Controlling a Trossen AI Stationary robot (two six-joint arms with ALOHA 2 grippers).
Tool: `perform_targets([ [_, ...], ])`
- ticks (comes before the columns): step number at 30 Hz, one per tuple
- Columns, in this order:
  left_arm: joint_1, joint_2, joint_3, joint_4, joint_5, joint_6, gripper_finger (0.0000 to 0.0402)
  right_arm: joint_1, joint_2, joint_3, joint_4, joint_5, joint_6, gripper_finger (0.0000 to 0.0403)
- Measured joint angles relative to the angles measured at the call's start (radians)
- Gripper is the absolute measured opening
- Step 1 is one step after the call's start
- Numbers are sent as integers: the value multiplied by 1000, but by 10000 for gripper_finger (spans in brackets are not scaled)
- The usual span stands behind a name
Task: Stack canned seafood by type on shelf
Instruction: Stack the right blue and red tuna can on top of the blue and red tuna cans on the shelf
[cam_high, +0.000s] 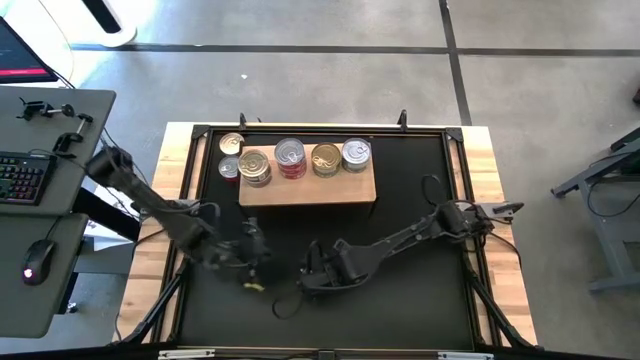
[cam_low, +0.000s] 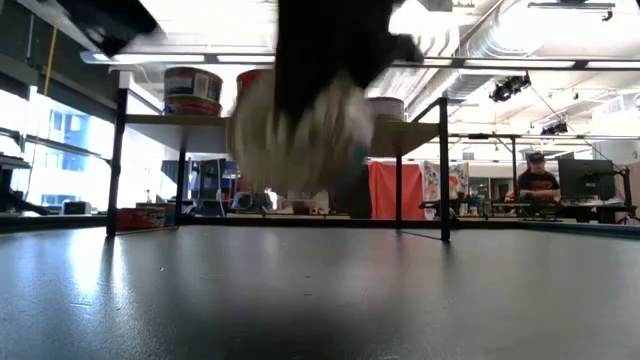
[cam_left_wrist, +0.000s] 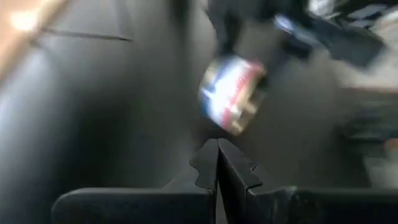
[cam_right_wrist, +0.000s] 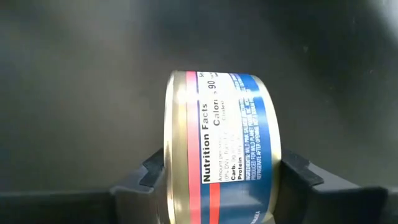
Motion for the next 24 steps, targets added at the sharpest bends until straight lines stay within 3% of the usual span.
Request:
perform_targets([
  [4,-112,-102,0,20,56,-87,0,51,-53,148,-191,0,-36,169],
  [9,-234,-169,0,37,-110,-90,0,38,-78,316,-500,142,19,169],
  [13,-290,-195,0,75,-154,-87,0,-21,-185,224,-444,169,33,169],
  [19,-345,-239,0,117,-155,-34,0,-130,-227,181,-346,221,-33,169],
  [24,-343,-285,0,155,-173,19,0,-234,-230,181,-39,101,-221,169],
])
